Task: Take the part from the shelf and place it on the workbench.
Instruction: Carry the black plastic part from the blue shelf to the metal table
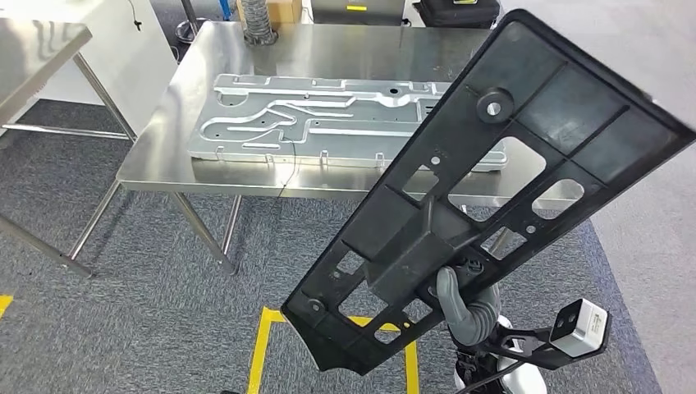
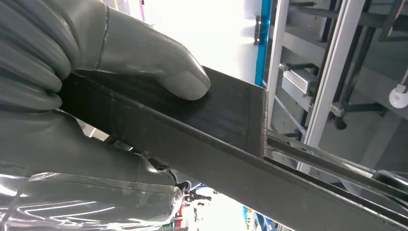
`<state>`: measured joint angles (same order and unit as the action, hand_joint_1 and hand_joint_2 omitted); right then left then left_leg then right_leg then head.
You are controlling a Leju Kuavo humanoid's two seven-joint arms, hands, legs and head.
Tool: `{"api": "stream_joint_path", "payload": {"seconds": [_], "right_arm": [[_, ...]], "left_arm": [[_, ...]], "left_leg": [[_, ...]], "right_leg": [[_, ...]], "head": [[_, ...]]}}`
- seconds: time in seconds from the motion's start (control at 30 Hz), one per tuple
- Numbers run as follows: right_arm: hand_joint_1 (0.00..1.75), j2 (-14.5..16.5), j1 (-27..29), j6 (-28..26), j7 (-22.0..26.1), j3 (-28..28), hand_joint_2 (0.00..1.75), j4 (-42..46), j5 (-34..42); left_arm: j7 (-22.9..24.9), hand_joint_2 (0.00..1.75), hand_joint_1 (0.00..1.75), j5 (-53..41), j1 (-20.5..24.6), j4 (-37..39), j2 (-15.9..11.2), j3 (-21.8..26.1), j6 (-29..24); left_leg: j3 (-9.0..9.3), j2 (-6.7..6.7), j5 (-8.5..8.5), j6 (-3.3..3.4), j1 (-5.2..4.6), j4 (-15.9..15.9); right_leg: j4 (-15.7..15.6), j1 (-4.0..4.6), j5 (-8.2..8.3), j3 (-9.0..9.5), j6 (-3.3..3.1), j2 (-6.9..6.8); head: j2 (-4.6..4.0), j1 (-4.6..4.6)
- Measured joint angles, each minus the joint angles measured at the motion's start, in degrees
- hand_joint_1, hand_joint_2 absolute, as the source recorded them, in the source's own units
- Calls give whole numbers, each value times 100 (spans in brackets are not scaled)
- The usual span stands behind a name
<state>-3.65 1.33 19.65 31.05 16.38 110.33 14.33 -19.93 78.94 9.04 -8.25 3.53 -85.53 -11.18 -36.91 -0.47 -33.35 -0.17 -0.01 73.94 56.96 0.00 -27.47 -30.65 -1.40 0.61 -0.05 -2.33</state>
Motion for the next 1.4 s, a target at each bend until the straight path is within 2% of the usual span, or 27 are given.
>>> {"api": "stream_joint_path", "payload": {"seconds": [0.07,0.1,0.13,0.2,0.23,0.27,0.33,0.37,0.4,0.43,0.47,0.53,0.57,0.6,0.63,0.73,0.77,0.83,0.9,0.93,1.03,1.07,1.1,1.17,1.23,1.33,1.4], "right_arm": [[175,0,34,-3,8,-4,175,1,1],[175,0,56,-4,14,-7,175,1,1],[175,0,78,-8,21,-8,175,2,0],[175,0,113,-23,37,-11,175,3,-13],[175,-1,127,-36,45,-16,175,8,-28],[175,-1,137,-59,52,-25,175,17,-54],[175,-2,146,-133,62,-57,175,56,-147],[175,-3,146,-184,67,-84,175,77,-215],[175,-7,146,-241,72,-123,175,103,-298],[175,-14,151,-296,75,-173,175,126,-383],[175,-27,156,-355,77,-236,175,148,-468],[175,-73,157,-459,64,-398,175,189,-659],[175,-109,139,-505,43,-500,175,203,-770],[175,-157,101,-540,6,-609,175,211,-885],[175,-220,38,-566,-45,-723,175,215,-990],[175,-488,-307,-574,-265,-1082,175,181,-1203],[175,-600,-461,-552,-344,-1201,175,151,-1232],[175,-879,-834,-491,-496,-1414,175,38,-1260],[175,-1235,-1261,-462,-631,-1590,175,-140,-1322],[175,-1436,-1465,-464,-699,-1666,175,-244,-1384],[175,-2062,-1952,-489,-874,-1838,175,-554,-1592],[175,-2288,-2088,-502,-926,-1876,175,-658,-1653],[175,-2530,-2231,-522,-982,-1909,175,-768,-1739],[175,-3029,-2534,-585,-1092,-1945,175,-1000,-1974],[175,-3458,-2855,-635,-1187,-1941,175,-1234,-2239],[175,-4062,-3336,-643,-1332,-1808,175,-1629,-2745],[175,-4425,-3701,-637,-1416,-1647,175,-1884,-3114]], "left_arm": [[-1,175,0,-10,-25,1,-3,0,3],[-1,175,0,-13,-31,1,-7,0,3],[-2,175,0,-16,-37,1,-13,0,4],[-1,175,0,-19,-65,1,-28,0,11],[0,175,0,-15,-79,1,-33,0,15],[-1,175,0,-11,-89,1,-36,0,20],[-9,175,0,-4,-84,1,-39,0,22],[-18,175,0,-2,-81,1,-40,0,23],[-26,175,0,2,-79,1,-41,0,23],[-33,175,0,7,-81,1,-42,0,23],[-38,175,0,11,-84,1,-43,0,23],[-42,175,0,14,-93,1,-43,0,23],[-43,175,0,14,-97,1,-43,0,23],[-45,175,0,14,-98,1,-43,0,23],[-46,175,0,14,-96,1,-42,0,24],[-58,175,0,17,-82,1,-30,0,38],[-63,175,0,19,-75,1,-26,0,47],[-76,175,0,27,-58,1,-23,-1,58],[-90,175,0,42,-35,1,-23,-3,63],[-96,175,0,50,-22,1,-22,-4,66],[-100,175,0,66,-21,1,-21,-14,74],[-99,175,0,71,-29,1,-21,-19,75],[-96,175,0,75,-36,1,-21,-24,75],[-87,175,0,79,-44,1,-22,-34,74],[-76,175,0,79,-47,1,-24,-42,73],[-57,175,0,80,-66,1,-22,-52,73],[-56,175,0,89,-67,1,-17,-61,73]], "left_leg": [[-308,5,-408,-50,44,26],[-365,8,-420,-71,62,-162],[-376,14,-216,-85,77,-451],[-376,34,686,-83,84,-1102],[-371,37,1061,-61,77,-1295],[-368,35,1276,-27,71,-1403],[-276,18,1242,54,71,-1439],[-203,14,1200,92,80,-1476],[-117,13,1156,123,84,-1503],[-30,11,1105,146,86,-1527],[51,10,1043,164,82,-1539],[220,-1,907,184,70,-1548],[315,-11,834,189,63,-1548],[414,-21,759,190,54,-1548],[512,-27,687,191,42,-1549],[699,-37,497,156,0,-1546],[729,-40,460,130,-10,-1526],[752,-38,424,71,-20,-1469],[652,-26,367,29,-18,-1213],[508,-20,268,10,-11,-951],[-110,-3,-140,-44,23,-6],[-242,1,-155,-52,29,101],[-275,4,-26,-53,31,-3],[-112,8,513,-29,28,-694],[59,10,822,36,2,-1312],[105,-1,868,157,-37,-1495],[139,-9,905,219,-28,-1560]], "right_leg": [[-5,-37,-161,190,34,20],[-5,-55,-250,302,57,27],[-7,-70,-343,413,83,29],[1,-76,-533,590,148,34],[-14,-68,-609,644,188,38],[-14,-63,-645,685,234,42],[136,-70,-544,649,315,37],[384,-78,-415,535,347,25],[729,-82,-305,327,367,13],[1108,-85,-288,68,381,0],[1435,-84,-405,-204,390,-7],[1729,-83,-941,-629,401,-10],[1667,-82,-1154,-743,401,-12],[1483,-80,-1192,-797,396,-14],[1194,-74,-1012,-804,376,-16],[327,-25,178,-732,260,-8],[215,-7,407,-717,223,1],[173,-8,455,-660,164,18],[121,-36,438,-572,103,16],[104,-48,425,-531,81,11],[106,-39,345,-469,59,-6],[110,-37,313,-445,66,-9],[117,-40,279,-413,76,-11],[128,-50,208,-341,111,-16],[136,-55,165,-311,164,-13],[128,-51,128,-322,273,-13],[238,-72,14,-358,332,-31]], "head": [[0,0],[0,1],[0,1],[0,1],[1,2],[1,2],[1,2],[1,2],[1,2],[1,2],[1,2],[1,1],[1,1],[1,1],[1,2],[0,2],[0,2],[0,1],[-1,2],[-1,2],[1,1],[0,1],[-1,1],[-1,2],[-1,2],[0,2],[0,3]]}}
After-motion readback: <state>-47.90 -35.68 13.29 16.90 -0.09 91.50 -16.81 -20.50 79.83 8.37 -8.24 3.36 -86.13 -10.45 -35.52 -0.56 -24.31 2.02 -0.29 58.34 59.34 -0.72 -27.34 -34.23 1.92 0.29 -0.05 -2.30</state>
